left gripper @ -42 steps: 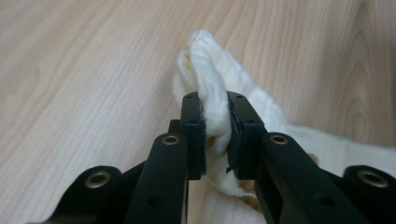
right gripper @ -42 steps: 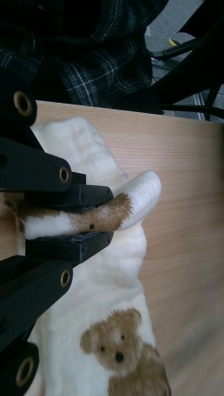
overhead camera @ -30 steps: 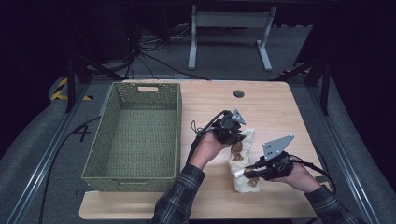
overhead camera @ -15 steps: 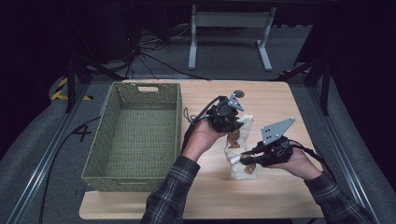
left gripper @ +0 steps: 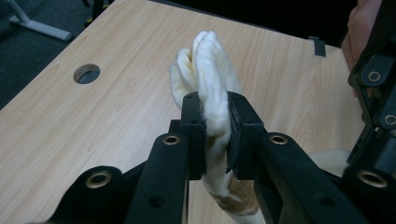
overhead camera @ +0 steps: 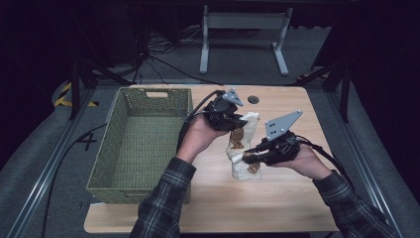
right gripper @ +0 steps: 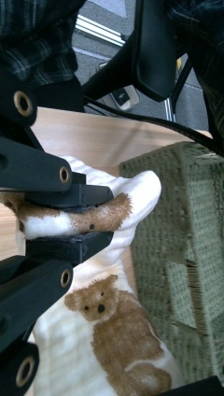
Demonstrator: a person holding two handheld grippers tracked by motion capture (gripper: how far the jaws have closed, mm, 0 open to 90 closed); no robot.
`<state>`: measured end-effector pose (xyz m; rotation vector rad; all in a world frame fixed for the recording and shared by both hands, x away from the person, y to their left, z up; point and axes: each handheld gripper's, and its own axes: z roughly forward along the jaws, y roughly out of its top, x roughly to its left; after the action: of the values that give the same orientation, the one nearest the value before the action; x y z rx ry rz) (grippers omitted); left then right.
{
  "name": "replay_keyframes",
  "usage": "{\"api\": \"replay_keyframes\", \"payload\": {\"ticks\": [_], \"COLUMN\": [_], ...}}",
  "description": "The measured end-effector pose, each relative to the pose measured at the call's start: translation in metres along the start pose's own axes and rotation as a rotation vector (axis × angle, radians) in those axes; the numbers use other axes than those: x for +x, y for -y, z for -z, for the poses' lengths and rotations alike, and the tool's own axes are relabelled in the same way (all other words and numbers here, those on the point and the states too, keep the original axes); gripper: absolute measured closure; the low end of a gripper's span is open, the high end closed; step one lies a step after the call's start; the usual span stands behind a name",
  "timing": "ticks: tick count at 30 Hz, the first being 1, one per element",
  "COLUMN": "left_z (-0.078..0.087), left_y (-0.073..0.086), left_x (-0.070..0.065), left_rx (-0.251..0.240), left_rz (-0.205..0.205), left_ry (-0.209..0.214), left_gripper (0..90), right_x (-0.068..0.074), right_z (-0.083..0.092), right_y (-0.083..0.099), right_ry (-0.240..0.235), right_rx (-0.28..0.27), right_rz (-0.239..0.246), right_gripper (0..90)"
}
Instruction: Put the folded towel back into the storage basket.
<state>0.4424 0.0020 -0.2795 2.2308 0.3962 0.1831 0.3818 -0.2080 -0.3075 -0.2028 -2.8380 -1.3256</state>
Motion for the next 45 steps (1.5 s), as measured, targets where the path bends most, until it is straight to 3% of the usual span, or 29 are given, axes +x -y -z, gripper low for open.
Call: {"api": "replay_keyframes", "payload": {"ticks": [7, 13, 18, 20, 25, 38, 45], "left_z": [0.032, 0.055, 0.080, 0.083, 0.096, 0.119, 0.119], "left_y": [0.015, 0.029, 0.050, 0.054, 0.072, 0.112, 0.132], "left_x": [0.017, 0.031, 0.048, 0.051, 0.059, 0.065, 0.064], "left_rx": [-0.035, -0.046, -0.065, -0.067, -0.075, -0.106, -0.110], "left_rz": [0.012, 0.009, 0.022, 0.020, 0.029, 0.066, 0.096], "left_ry": [0.036, 0.034, 0.029, 0.025, 0.018, -0.024, -0.022], "left_gripper": [79.6, 79.8, 79.9, 79.8, 79.9, 79.9, 79.8], "right_x": [-0.002, -0.002, -0.004, -0.004, -0.005, 0.000, -0.003], "right_z": [-0.017, -0.036, -0.065, -0.069, -0.098, -0.141, -0.164], "right_y": [-0.035, -0.056, -0.083, -0.086, -0.107, -0.125, -0.115], "right_ry": [-0.006, -0.011, -0.021, -0.022, -0.042, -0.069, -0.102], "right_rx": [-0.009, -0.002, 0.000, -0.003, -0.004, -0.012, 0.011], "right_rz": [0.024, 0.027, 0.037, 0.036, 0.042, 0.055, 0.028], "right_gripper": [79.9, 80.0, 79.9, 80.0, 80.0, 80.0, 79.9]}}
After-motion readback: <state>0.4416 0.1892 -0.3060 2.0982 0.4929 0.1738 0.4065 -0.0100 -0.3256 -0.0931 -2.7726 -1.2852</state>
